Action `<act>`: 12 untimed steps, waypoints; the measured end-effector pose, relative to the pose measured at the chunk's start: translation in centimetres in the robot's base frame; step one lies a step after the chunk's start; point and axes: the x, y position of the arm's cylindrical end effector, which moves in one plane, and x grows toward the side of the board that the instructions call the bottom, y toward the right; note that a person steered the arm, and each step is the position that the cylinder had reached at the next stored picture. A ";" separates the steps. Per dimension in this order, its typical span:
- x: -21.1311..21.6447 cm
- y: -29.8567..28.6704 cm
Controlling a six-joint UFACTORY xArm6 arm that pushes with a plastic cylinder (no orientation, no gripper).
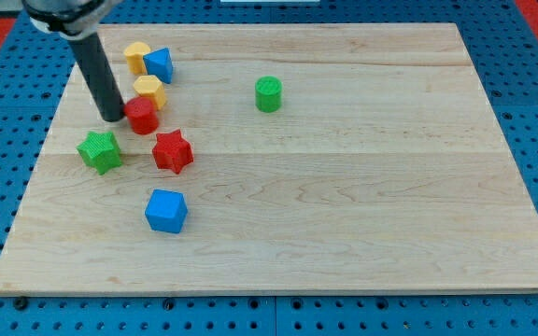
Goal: Slide the yellow heart diagonally to the top right of the red circle
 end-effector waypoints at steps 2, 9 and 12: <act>0.8 2.7; -11.1 2.7; -13.1 0.1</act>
